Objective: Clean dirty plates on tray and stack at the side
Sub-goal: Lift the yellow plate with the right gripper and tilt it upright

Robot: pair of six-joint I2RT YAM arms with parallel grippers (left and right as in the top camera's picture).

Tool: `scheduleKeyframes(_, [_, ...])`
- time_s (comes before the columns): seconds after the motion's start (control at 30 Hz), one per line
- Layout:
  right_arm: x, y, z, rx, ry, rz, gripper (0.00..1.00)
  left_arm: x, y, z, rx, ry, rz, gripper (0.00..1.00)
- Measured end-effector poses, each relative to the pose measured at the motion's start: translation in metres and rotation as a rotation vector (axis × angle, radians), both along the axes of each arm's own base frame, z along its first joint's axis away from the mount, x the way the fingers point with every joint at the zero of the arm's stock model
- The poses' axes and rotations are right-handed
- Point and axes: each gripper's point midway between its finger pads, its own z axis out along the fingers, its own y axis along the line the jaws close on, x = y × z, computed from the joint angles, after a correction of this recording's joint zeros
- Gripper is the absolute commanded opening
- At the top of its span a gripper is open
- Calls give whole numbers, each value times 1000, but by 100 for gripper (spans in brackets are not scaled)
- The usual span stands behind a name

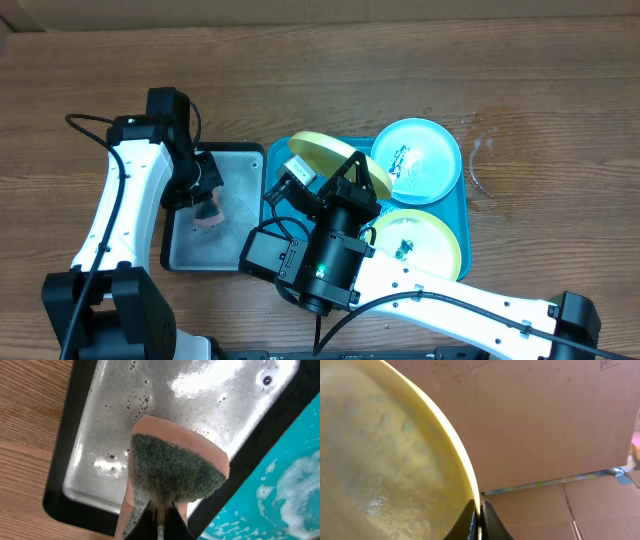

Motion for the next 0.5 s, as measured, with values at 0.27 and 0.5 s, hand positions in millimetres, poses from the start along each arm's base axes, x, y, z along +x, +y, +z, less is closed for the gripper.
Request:
scheduleKeyframes(0.27, [0,0,4,-19,-20,-1,4,0,0,0,0,0,0,4])
scheduleKeyframes(0.5, [-2,2,9,-34,-42,9,4,0,0,0,0,1,0,5])
